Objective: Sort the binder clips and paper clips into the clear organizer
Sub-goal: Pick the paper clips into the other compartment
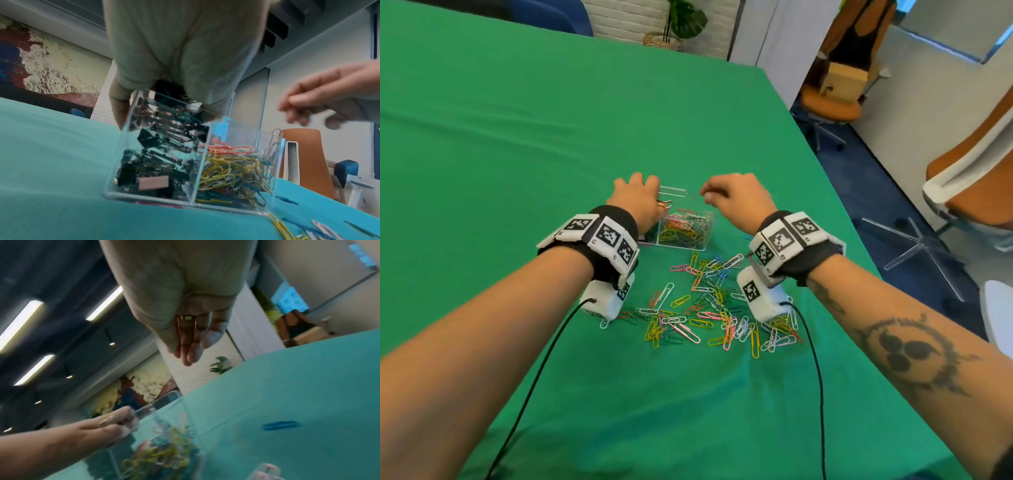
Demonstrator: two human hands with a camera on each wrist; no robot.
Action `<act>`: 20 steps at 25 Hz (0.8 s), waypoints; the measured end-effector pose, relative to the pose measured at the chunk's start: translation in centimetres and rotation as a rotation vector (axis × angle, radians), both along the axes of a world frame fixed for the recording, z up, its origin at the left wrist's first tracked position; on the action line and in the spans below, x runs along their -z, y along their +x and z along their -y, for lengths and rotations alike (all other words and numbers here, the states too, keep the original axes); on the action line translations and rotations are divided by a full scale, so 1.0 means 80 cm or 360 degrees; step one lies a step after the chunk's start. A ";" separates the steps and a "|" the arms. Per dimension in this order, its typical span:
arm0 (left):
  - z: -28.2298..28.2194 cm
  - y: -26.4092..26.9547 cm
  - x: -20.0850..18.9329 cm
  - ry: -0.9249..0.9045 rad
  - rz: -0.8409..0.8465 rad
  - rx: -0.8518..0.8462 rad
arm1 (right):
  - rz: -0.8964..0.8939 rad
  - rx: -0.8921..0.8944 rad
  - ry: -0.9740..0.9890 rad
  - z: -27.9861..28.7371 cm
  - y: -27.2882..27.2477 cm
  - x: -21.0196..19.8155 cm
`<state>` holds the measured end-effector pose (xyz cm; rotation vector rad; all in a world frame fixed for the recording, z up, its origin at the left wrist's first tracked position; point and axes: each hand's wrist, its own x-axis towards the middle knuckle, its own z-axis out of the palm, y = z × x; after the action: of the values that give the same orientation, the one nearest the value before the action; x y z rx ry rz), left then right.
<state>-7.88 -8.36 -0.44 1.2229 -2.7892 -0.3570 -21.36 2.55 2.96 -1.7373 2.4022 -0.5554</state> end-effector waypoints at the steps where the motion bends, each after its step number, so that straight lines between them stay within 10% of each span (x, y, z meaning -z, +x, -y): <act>1: -0.001 0.000 -0.001 -0.0019 0.0014 0.0014 | 0.0145 0.0084 -0.0162 -0.013 -0.016 -0.002; 4: 0.000 0.000 0.001 -0.0054 -0.0015 0.0025 | 0.0215 0.0312 -0.0185 -0.067 -0.067 0.014; 9: -0.004 0.003 -0.004 -0.0055 0.0027 0.0025 | 0.0123 0.0239 0.0926 -0.086 -0.071 0.089; 20: -0.006 0.009 -0.018 0.0098 0.0084 0.0000 | 0.0050 -0.0525 0.1065 -0.100 0.039 0.051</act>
<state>-7.18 -7.90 1.03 1.2629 -2.8428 -0.4194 -18.26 10.52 -1.08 -1.7088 1.8871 0.2398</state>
